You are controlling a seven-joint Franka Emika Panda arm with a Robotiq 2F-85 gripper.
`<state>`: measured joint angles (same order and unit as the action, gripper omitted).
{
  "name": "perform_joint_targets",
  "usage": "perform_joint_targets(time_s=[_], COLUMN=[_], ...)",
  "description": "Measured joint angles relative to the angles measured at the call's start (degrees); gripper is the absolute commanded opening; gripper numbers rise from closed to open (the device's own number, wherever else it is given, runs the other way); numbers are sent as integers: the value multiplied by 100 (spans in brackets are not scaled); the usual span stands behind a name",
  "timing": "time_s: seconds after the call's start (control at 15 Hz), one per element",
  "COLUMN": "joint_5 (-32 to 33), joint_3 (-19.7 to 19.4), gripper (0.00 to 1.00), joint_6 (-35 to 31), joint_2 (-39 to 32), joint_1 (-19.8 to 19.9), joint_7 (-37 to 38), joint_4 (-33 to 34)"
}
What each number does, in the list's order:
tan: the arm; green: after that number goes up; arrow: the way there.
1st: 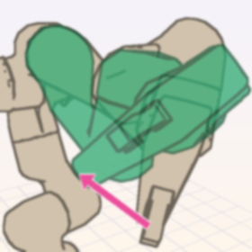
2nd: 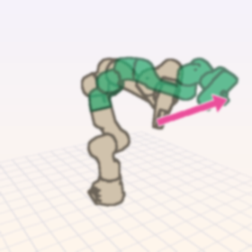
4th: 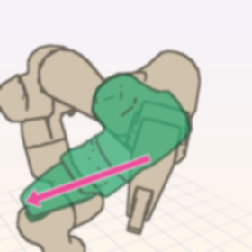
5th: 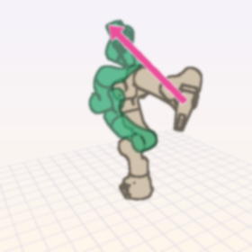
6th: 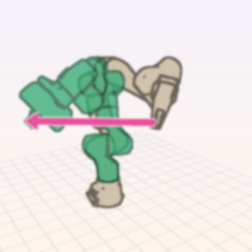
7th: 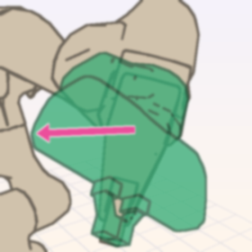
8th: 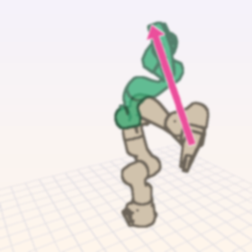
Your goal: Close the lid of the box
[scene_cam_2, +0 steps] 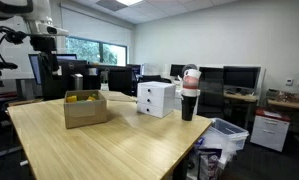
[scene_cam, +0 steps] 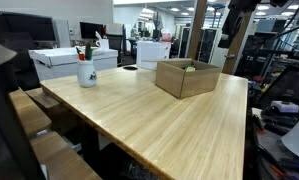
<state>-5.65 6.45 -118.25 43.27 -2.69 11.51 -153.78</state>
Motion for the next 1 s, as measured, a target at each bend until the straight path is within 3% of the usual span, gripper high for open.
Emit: perform_joint_targets(time_s=[0.4, 1.0], joint_5=[29, 207], joint_3=[0, -130], gripper=[100, 100], joint_6=[14, 111], joint_2=[64, 726], joint_1=[0, 9], joint_7=[0, -157], joint_4=[17, -7])
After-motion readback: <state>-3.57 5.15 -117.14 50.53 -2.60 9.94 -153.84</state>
